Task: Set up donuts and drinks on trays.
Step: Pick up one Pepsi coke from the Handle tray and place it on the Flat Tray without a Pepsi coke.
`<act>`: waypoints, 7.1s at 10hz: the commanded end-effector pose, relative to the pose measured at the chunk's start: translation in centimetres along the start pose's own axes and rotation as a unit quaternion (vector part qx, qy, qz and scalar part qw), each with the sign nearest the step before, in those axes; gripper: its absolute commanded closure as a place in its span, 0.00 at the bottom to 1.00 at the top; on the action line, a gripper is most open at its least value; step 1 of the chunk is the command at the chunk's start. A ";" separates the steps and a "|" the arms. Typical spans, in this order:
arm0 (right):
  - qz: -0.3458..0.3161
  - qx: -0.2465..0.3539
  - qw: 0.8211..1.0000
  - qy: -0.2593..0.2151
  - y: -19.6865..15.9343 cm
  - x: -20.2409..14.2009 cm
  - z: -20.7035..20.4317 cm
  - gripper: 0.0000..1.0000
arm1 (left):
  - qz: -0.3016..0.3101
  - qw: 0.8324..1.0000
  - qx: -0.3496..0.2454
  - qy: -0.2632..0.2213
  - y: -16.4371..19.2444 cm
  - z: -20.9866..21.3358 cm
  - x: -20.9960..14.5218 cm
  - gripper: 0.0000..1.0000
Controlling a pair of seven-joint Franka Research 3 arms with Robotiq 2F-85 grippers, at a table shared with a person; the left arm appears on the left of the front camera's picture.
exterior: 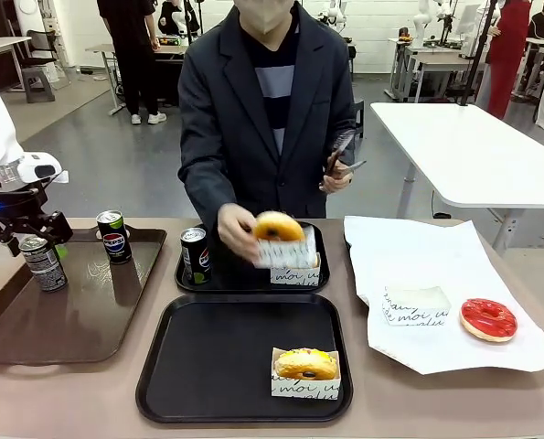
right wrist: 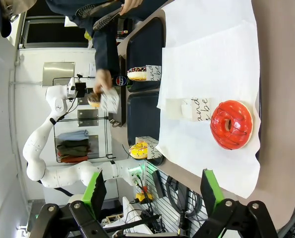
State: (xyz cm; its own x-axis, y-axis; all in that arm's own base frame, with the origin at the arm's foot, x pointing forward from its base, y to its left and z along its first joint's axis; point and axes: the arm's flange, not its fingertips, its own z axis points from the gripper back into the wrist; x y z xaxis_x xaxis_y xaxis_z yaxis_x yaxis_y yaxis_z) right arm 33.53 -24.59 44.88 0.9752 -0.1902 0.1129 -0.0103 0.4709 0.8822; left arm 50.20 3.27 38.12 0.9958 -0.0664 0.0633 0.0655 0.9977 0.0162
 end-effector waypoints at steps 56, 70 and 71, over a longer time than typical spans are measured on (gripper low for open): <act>0.001 0.003 1.000 0.000 0.1 -0.1 0.1 0.00 | -0.346 0.935 -0.051 0.064 -36.7 11.6 -8.5 0.43; 0.001 0.003 1.000 0.000 0.1 -0.1 0.1 0.00 | -0.351 0.936 0.002 -0.009 -37.1 1.0 -10.2 0.43; 0.001 0.003 1.000 0.000 0.1 -0.1 0.1 0.00 | -0.354 0.935 0.001 -0.007 -37.0 0.8 -10.1 0.43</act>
State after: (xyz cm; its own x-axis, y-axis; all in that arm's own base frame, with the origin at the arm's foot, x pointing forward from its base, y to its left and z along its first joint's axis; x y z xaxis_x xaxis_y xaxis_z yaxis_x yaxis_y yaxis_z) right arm 33.53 -24.59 44.89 0.9752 -0.1902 0.1131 -0.0105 0.4709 0.8821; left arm 37.82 -32.79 37.96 0.6947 -0.7188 0.0257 0.7177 0.6951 0.0415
